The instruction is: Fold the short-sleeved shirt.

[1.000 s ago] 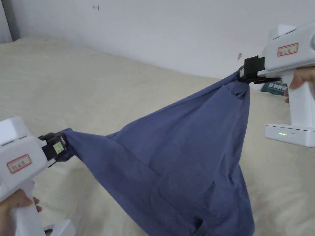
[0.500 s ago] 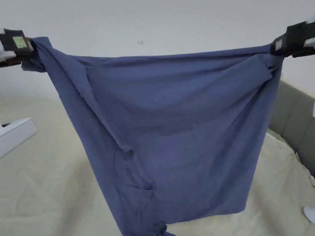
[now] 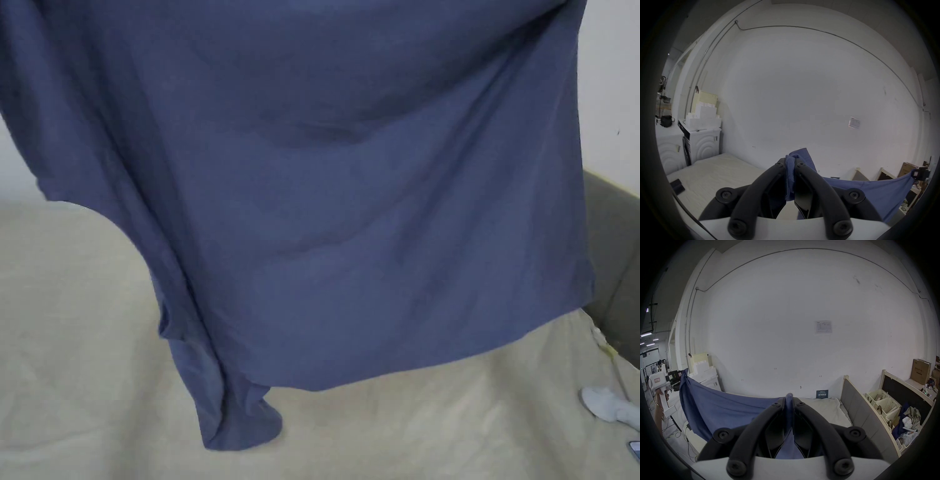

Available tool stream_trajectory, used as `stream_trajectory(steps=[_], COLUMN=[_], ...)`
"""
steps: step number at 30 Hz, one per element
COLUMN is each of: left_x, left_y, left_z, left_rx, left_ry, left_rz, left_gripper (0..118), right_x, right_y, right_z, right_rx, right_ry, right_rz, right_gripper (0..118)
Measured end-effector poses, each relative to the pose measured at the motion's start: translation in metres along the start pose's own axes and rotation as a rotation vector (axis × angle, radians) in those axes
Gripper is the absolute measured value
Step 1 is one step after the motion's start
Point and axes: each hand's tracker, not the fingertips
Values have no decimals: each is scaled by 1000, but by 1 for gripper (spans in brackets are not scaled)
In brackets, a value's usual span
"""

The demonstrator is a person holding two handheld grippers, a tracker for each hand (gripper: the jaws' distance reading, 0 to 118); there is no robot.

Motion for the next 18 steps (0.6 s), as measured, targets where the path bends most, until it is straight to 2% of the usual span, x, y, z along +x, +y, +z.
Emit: stream_trajectory(steps=[7,12,16,18], left_x=[41,57,72,78], left_y=[24,32,36,38], left_z=[-64,-119,-167,-187], left_rx=[21,48,86,139], left_ry=[166,200,220,255], left_rz=[-191,-150,-146,-148], left_gripper=[3,3,3,3], right_x=[-13,-15,-8,-8], right_y=[28,43,53,51], right_z=[-57,-117,-169,-151], right_rx=[17,41,65,80], right_ry=[-97,-182,-222,-240], right_rz=[21,47,35,34], right_gripper=[6,6,6,6])
